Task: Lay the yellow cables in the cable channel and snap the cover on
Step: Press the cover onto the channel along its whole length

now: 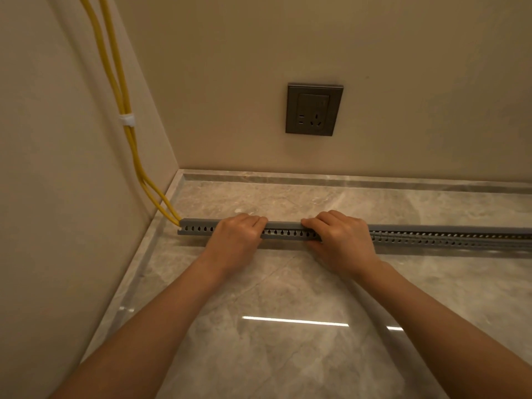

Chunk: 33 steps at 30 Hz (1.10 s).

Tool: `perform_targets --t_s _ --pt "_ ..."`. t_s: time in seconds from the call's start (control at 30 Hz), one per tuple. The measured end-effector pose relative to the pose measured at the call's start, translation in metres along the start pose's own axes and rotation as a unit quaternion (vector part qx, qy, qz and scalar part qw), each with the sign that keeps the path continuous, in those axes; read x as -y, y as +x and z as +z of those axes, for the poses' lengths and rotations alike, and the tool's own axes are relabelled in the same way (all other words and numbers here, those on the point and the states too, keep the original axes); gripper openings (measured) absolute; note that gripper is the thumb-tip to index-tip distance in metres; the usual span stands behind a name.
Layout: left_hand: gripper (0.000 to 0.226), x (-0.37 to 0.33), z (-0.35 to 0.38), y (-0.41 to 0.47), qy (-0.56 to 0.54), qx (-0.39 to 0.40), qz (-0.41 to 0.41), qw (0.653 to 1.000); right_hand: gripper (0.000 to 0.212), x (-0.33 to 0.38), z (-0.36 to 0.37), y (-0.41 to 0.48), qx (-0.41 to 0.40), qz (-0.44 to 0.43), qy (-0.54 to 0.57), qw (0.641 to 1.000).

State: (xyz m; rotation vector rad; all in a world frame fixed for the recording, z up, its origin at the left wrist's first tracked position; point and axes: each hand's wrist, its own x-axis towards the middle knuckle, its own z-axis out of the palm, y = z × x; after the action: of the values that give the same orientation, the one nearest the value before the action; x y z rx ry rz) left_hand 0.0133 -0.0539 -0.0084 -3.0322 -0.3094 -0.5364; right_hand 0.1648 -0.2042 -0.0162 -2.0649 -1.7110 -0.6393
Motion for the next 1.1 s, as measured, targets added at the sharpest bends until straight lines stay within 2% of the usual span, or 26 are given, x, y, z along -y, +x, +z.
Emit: perform_targets --t_s 0.2,0.3,0.63,0.83,0.93,1.1 --pt "0.036 0.0 -0.002 0.0 0.0 0.017 -0.008 1.0 0.024 0.0 -0.004 0.007 0.039 0.004 0.013 0.999" --pt "0.029 -0.002 -0.001 0.001 -0.008 0.034 -0.025 0.999 0.023 -0.001 -0.004 0.008 0.049 0.009 0.019 0.999" --pt "0.015 -0.044 0.011 0.024 -0.059 -0.047 -0.024 0.997 0.025 -0.006 0.002 0.013 0.071 0.016 0.041 0.996" --pt "0.011 -0.039 0.016 0.026 -0.033 -0.03 -0.006 0.999 0.027 -0.008 0.006 0.011 0.063 0.025 0.057 0.996" --pt "0.015 -0.039 0.016 0.029 -0.019 -0.02 0.005 1.0 0.027 -0.012 0.006 0.006 0.057 0.022 0.075 0.995" --pt "0.035 -0.04 0.016 0.031 -0.005 -0.007 0.013 1.0 0.036 -0.033 0.004 -0.011 0.049 0.031 0.059 0.997"
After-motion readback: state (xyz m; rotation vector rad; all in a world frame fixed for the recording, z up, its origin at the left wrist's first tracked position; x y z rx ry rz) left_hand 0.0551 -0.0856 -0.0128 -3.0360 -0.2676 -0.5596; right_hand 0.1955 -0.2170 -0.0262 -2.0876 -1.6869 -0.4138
